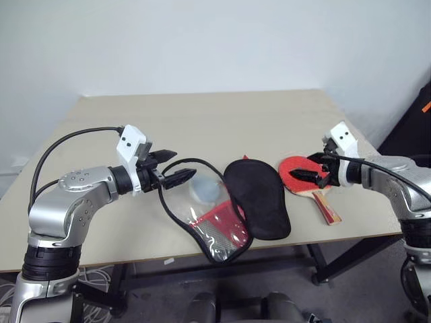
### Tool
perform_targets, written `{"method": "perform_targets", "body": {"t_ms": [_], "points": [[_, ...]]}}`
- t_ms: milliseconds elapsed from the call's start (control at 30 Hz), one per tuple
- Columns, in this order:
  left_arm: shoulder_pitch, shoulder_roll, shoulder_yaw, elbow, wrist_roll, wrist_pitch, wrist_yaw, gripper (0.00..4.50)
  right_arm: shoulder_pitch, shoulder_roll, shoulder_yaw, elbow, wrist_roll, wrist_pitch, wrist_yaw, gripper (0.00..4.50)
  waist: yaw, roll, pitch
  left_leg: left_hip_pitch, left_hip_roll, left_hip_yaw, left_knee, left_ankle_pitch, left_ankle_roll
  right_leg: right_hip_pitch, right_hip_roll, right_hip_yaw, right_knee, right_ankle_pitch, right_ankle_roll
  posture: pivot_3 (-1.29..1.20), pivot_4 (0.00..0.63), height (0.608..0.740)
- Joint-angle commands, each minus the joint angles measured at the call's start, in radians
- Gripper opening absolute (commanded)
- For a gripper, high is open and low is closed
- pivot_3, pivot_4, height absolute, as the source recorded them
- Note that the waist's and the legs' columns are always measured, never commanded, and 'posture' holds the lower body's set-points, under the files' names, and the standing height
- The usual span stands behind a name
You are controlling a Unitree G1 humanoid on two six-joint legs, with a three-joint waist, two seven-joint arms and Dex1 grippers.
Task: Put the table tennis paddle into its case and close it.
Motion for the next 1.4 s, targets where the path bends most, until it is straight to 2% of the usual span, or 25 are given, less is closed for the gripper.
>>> {"method": "perform_targets", "body": {"t_ms": [33, 367, 533, 700, 1033, 1400], "points": [[-0.045, -0.002, 0.004, 0.02, 0.011, -0.022, -0.006, 4.49, 0.024, -0.005, -0.074, -0.086, 0.025, 0.035, -0.036, 4.5, 0.0, 0.0, 0.0, 0.0, 0.0, 0.0, 0.0, 0.0, 0.0, 0.0, 0.0, 0.0, 0.0, 0.0, 0.0, 0.0, 0.0, 0.698], [-0.016, -0.014, 0.013, 0.032, 0.023, -0.041, -0.027, 4.49, 0.049, 0.006, -0.106, -0.158, 0.051, 0.111, -0.078, 4.5, -0.001, 0.0, 0.0, 0.0, 0.0, 0.0, 0.0, 0.0, 0.0, 0.0, 0.0, 0.0, 0.0, 0.0, 0.0, 0.0, 0.0, 0.698], [0.021, -0.005, 0.039, 0.045, 0.038, -0.073, -0.042, 4.49, 0.032, 0.037, -0.089, -0.131, 0.045, 0.092, -0.093, 4.5, -0.001, 0.0, 0.0, 0.0, 0.001, 0.0, 0.0, 0.0, 0.0, 0.0, 0.0, 0.0, 0.0, 0.0, 0.0, 0.0, 0.0, 0.698], [0.003, 0.002, 0.036, 0.053, 0.038, -0.074, -0.051, 4.49, 0.005, 0.019, -0.074, -0.091, 0.027, 0.095, -0.097, 4.5, 0.0, 0.0, 0.0, 0.0, 0.0, 0.0, 0.0, 0.0, 0.0, 0.0, 0.0, 0.0, 0.0, 0.0, 0.0, 0.0, 0.0, 0.698], [0.016, 0.016, 0.053, 0.042, 0.041, -0.062, -0.035, 4.49, 0.083, 0.013, -0.05, -0.041, -0.04, 0.063, -0.127, 4.5, -0.001, 0.0, 0.0, 0.0, 0.0, 0.0, 0.0, 0.0, 0.0, 0.0, 0.0, 0.0, 0.0, 0.0, 0.0, 0.0, 0.0, 0.698], [-0.007, 0.026, 0.048, 0.046, 0.039, -0.049, -0.034, 4.49, 0.209, 0.012, -0.081, -0.009, -0.088, 0.04, -0.174, 4.5, -0.001, 0.0, 0.0, 0.0, 0.0, 0.001, 0.0, 0.0, 0.0, 0.0, 0.0, 0.0, 0.0, 0.0, 0.0, 0.0, 0.0, 0.698]]}}
